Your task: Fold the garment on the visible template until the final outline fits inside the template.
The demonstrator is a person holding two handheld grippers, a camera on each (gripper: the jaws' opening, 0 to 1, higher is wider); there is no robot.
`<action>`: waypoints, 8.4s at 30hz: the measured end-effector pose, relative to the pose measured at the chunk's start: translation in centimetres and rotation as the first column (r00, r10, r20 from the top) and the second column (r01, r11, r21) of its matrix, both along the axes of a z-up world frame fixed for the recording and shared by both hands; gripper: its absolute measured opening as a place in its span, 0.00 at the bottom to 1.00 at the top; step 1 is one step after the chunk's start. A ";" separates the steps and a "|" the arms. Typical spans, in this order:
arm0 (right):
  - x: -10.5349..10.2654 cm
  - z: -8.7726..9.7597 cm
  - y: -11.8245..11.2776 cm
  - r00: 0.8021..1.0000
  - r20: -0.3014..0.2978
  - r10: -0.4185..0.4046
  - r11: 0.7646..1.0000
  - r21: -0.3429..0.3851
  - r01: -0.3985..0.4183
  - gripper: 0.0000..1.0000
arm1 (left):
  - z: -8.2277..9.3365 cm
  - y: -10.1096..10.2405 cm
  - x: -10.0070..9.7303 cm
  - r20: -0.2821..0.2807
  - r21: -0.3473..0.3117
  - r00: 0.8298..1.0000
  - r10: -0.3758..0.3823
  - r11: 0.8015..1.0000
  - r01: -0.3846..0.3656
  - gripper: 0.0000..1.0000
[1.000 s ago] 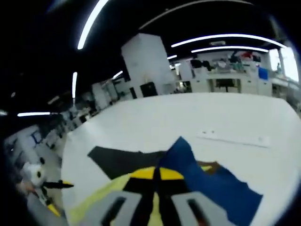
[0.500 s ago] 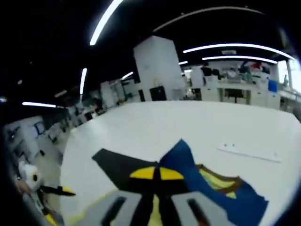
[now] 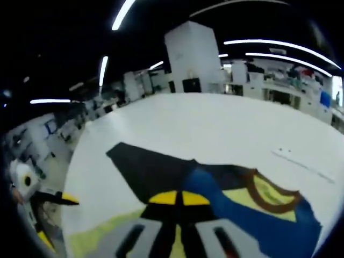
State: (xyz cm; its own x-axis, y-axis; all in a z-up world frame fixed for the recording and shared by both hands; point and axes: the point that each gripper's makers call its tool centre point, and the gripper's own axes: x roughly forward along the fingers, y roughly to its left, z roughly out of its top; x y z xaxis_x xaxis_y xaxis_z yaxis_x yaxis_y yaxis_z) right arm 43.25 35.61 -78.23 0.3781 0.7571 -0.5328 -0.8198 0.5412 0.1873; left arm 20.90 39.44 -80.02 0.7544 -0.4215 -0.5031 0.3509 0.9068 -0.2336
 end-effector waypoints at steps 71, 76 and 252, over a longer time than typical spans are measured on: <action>-1.0 -0.8 -16.7 0.996 -0.056 -0.062 0.996 0.063 0.066 0.96 | -0.4 -0.4 -0.3 -0.030 -0.031 1.000 -0.005 1.000 0.004 0.91; -0.9 -1.0 -18.9 0.992 -0.070 -0.101 0.993 0.058 0.105 0.94 | -0.5 -0.5 -0.3 -0.037 -0.027 0.999 -0.013 1.000 0.012 0.91; -13.5 2.6 -29.3 0.975 -0.024 -0.222 0.967 0.123 0.223 0.99 | -0.2 17.0 8.8 0.028 0.018 0.961 0.276 0.961 -0.277 0.85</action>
